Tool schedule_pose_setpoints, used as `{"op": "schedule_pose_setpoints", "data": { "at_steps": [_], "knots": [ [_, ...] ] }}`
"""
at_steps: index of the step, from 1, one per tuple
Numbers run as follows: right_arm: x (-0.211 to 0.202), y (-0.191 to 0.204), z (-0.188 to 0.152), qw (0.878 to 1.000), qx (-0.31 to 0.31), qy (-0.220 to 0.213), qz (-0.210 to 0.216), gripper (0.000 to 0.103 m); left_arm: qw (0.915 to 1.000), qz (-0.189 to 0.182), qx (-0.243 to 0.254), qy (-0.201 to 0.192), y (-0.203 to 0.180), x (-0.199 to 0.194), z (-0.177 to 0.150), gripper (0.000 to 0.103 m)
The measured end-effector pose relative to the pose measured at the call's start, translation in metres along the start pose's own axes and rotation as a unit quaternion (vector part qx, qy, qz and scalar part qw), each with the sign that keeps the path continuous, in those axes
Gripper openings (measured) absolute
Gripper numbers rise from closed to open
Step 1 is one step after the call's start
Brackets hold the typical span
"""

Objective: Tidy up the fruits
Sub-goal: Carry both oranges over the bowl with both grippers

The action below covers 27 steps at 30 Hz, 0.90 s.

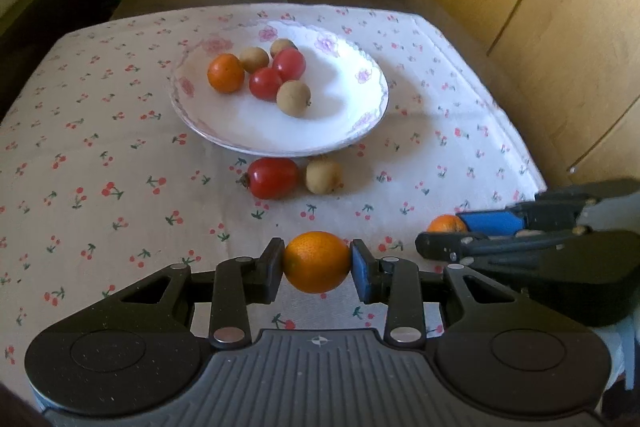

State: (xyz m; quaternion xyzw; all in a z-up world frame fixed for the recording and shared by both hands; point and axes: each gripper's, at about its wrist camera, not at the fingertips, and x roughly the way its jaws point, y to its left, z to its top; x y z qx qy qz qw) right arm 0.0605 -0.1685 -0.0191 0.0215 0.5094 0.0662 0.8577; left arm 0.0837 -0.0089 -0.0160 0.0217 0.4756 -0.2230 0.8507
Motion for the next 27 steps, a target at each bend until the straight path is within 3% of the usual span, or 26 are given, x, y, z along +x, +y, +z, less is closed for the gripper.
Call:
{"op": "schedule_pose_setpoints", "data": {
  "at_steps": [6,9,15,27],
  "knots": [
    [-0.031,0.002,0.008,0.999,0.006,-0.038,0.012,0.035,0.9995,0.017,-0.016,-0.019,-0.001,-0.022,0.009,0.043],
    [-0.036,0.002,0.019,0.999,0.007,-0.052,0.012,0.035,0.9993,0.007,-0.017,-0.033,-0.005,-0.026,0.02,0.043],
    [-0.028,0.001,0.047,0.998,0.013,-0.063,0.016,0.035,0.9979,0.004,-0.04,-0.051,0.007,-0.018,0.043,0.043],
    [0.006,-0.001,0.09,0.998,0.01,-0.063,0.02,0.035,0.9959,0.024,-0.072,-0.049,0.03,0.015,0.077,0.043]
  ]
}}
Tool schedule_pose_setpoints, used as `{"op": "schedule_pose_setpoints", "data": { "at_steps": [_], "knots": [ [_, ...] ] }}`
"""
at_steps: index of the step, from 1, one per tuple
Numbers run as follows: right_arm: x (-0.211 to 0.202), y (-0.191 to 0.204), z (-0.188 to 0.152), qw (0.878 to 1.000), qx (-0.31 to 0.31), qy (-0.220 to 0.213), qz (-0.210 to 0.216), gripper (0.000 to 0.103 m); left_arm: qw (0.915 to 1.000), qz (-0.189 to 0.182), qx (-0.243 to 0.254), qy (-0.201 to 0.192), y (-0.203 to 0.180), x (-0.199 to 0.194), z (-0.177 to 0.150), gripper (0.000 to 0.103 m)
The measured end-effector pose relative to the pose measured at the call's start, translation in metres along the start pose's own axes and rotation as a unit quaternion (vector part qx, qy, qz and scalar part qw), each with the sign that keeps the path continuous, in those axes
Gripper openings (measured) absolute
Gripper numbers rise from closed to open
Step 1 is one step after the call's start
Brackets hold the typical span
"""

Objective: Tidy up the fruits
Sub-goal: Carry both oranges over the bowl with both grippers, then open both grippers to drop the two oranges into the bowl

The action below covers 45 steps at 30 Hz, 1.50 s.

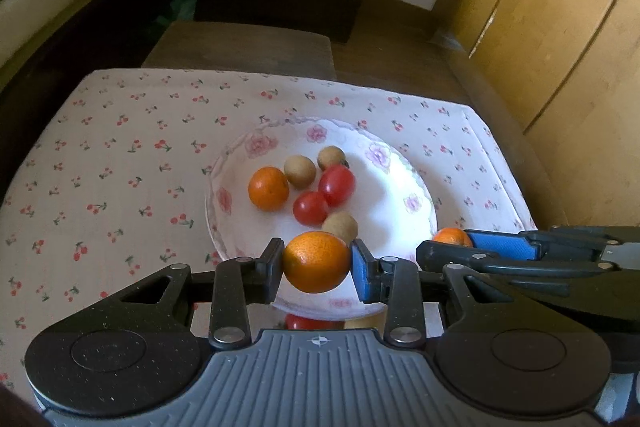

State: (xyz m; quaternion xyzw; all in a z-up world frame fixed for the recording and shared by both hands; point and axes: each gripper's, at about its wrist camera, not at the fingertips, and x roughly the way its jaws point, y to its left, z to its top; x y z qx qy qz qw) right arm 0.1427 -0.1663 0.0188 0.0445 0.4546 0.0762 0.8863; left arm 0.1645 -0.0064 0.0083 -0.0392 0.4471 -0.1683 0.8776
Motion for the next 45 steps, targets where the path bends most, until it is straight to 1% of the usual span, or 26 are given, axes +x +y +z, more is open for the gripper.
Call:
{"op": "schedule_pose_setpoints", "data": {
  "at_steps": [6,11,19,25,34,45],
  "knots": [
    [0.015,-0.002,0.006,1.0,0.001,0.006,-0.004,0.035,0.9998,0.011,-0.011,0.009,0.002,0.011,0.005,0.042],
    [0.019,-0.001,0.007,1.0,0.001,0.004,-0.001,0.035,0.9996,0.011,-0.024,0.011,0.008,0.012,0.006,0.043],
    [0.021,-0.001,0.007,1.0,0.002,0.005,-0.001,0.036,0.9994,0.015,-0.028,0.016,0.009,0.013,0.006,0.043],
    [0.021,-0.001,0.008,1.0,0.007,0.001,-0.001,0.036,0.9994,0.021,-0.026,0.011,0.008,0.013,0.007,0.045],
    [0.016,-0.003,0.008,1.0,0.01,-0.007,-0.001,0.036,0.9993,0.023,-0.03,0.005,0.008,0.009,0.008,0.051],
    [-0.005,0.001,-0.004,1.0,0.005,-0.012,-0.007,0.036,0.9997,0.015,-0.018,0.0,0.002,-0.009,-0.002,0.051]
  ]
}}
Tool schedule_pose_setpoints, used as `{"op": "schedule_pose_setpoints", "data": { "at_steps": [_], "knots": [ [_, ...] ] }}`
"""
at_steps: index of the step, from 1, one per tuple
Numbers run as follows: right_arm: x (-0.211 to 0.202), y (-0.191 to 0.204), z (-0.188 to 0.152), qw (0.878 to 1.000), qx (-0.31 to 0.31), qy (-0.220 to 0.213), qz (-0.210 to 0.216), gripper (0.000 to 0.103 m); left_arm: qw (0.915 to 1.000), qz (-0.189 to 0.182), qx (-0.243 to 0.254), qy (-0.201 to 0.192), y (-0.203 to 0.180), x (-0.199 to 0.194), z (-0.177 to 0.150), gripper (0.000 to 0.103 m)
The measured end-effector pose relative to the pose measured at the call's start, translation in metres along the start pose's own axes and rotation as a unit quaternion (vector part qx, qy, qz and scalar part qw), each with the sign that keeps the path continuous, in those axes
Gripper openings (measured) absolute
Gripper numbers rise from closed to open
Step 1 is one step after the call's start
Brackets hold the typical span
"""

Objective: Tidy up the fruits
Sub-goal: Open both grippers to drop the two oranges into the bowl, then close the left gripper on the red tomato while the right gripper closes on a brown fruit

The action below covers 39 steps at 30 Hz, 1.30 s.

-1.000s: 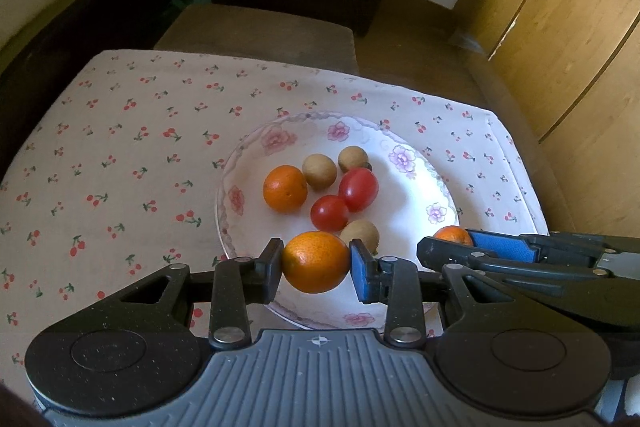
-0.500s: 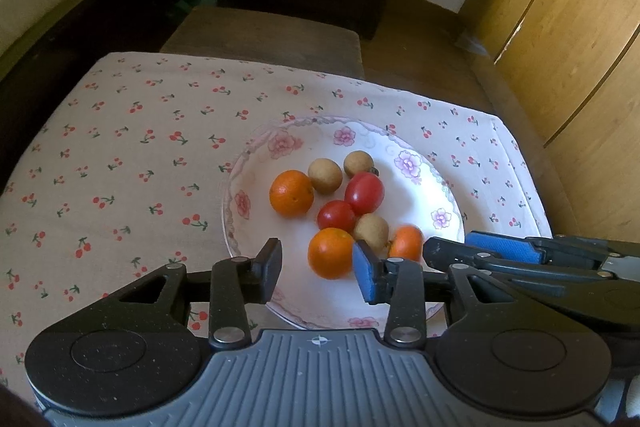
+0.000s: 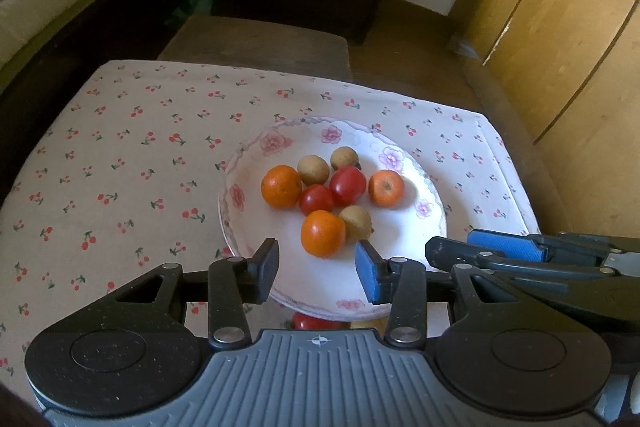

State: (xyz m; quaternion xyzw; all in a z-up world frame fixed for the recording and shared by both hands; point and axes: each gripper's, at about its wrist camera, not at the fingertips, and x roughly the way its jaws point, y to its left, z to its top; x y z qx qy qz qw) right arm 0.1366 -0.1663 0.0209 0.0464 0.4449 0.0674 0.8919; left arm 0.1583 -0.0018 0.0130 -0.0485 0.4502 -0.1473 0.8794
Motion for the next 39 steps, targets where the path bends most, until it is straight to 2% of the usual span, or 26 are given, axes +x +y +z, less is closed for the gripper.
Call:
{"op": "schedule_pose_setpoints", "data": {
  "at_steps": [8,16,30,35,39],
  "knots": [
    [-0.014,0.01,-0.022,1.0,-0.012,0.005,0.007,0.036,1.0,0.004,0.004,0.003,0.002,-0.014,-0.017,0.055],
    [-0.017,0.012,-0.04,1.0,-0.012,0.015,0.016,0.04,1.0,0.005,0.0,0.008,0.01,-0.021,-0.031,0.066],
    [0.022,0.029,-0.044,0.997,-0.04,0.049,0.037,0.041,0.9993,0.005,-0.032,0.017,0.033,-0.024,-0.032,0.067],
    [0.031,0.035,-0.041,0.997,-0.051,0.042,0.049,0.041,0.999,-0.001,-0.041,0.019,0.036,-0.023,-0.03,0.068],
    [0.04,0.042,-0.044,0.996,-0.067,0.045,0.043,0.041,0.9989,-0.001,-0.042,0.022,0.038,-0.021,-0.031,0.069]
  ]
}}
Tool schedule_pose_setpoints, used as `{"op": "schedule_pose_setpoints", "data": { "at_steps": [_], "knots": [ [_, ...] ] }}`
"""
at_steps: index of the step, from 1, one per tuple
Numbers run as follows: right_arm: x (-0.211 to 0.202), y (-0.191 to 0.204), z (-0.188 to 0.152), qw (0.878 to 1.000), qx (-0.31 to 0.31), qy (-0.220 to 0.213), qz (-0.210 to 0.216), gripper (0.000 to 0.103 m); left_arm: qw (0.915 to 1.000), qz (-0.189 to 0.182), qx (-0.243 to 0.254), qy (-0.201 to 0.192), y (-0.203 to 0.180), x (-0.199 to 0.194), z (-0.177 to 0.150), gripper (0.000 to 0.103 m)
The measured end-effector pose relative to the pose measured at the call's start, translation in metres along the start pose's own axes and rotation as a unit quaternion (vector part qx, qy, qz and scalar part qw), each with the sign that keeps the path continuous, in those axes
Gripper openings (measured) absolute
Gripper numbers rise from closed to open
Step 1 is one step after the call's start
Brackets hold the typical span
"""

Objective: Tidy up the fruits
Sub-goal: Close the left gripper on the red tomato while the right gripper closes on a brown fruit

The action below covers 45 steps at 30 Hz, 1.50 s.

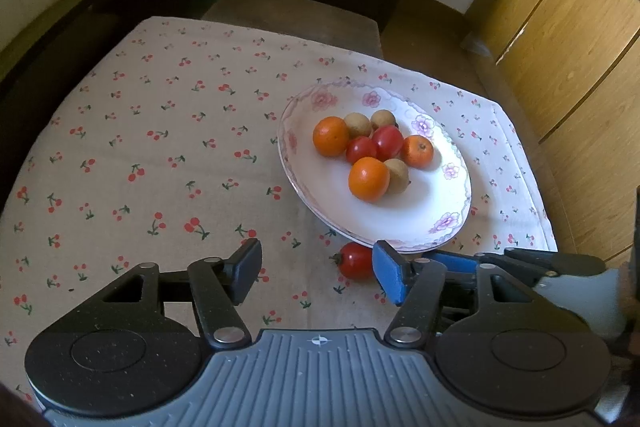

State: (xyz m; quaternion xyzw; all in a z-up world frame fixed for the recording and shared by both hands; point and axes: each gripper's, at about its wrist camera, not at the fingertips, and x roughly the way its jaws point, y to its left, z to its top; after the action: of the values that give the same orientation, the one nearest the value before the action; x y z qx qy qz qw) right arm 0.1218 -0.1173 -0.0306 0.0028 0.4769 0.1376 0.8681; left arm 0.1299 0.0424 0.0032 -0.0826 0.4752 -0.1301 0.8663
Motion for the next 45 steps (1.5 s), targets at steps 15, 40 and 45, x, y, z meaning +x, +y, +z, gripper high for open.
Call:
{"op": "schedule_pose_setpoints", "data": {
  "at_steps": [15,40,45],
  "knots": [
    [-0.013,-0.009,-0.008,1.0,0.009,0.0,0.002,0.028,0.9998,-0.008,0.012,0.013,-0.009,0.007,-0.007,0.072],
    [-0.035,-0.045,-0.029,0.999,0.039,0.002,-0.013,0.028,0.9986,0.031,0.043,-0.006,-0.044,0.052,-0.018,0.067],
    [-0.034,-0.045,-0.029,0.999,0.041,0.007,-0.016,0.028,0.9983,0.037,0.045,-0.008,-0.043,0.049,-0.019,0.052]
  ]
}}
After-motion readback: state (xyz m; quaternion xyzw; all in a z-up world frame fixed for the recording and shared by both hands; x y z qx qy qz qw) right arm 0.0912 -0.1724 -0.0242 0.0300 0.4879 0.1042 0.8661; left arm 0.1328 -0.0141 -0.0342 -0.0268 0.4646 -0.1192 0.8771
